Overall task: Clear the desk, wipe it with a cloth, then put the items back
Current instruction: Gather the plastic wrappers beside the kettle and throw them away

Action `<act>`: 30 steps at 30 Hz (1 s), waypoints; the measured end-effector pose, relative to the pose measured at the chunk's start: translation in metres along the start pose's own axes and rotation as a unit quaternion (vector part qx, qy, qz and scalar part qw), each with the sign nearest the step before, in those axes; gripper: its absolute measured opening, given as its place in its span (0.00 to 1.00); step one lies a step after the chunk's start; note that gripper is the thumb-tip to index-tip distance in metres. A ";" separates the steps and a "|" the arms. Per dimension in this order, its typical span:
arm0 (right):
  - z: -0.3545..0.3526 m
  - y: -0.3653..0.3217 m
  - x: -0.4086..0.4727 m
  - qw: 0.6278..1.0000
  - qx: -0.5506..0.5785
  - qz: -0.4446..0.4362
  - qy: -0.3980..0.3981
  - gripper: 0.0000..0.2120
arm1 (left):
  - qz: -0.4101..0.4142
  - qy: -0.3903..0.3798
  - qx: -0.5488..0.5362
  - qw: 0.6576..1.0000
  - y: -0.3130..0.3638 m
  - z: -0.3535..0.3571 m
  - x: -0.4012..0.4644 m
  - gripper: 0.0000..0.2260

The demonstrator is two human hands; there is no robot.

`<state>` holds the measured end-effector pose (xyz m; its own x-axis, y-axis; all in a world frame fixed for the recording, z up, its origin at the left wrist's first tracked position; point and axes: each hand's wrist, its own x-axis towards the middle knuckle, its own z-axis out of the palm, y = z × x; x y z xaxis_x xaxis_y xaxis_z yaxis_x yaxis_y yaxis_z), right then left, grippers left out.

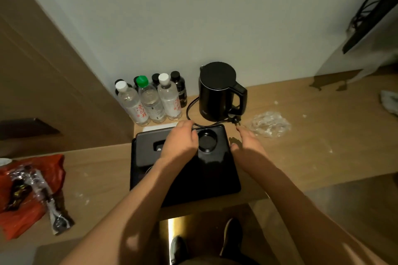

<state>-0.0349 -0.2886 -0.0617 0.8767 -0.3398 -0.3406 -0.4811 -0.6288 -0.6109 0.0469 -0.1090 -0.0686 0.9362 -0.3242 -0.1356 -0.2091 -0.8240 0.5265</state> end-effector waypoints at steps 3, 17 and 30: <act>-0.022 0.022 0.012 1.000 0.002 -0.002 -0.014 0.29 | -0.009 0.005 0.015 1.000 0.026 0.014 0.004 0.16; -0.051 0.067 0.039 0.998 -0.005 -0.054 -0.037 0.26 | -0.015 -0.035 0.033 0.999 0.074 0.053 0.032 0.15; -0.042 0.062 0.063 0.995 -0.021 -0.072 -0.059 0.24 | -0.039 -0.046 0.032 0.998 0.067 0.054 0.045 0.16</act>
<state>-0.0096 -0.3783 -0.0915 0.9285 -0.1603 -0.3351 -0.3474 -0.6941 -0.6305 0.0602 -0.2037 -0.0851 0.9209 -0.2971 -0.2521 -0.1570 -0.8750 0.4579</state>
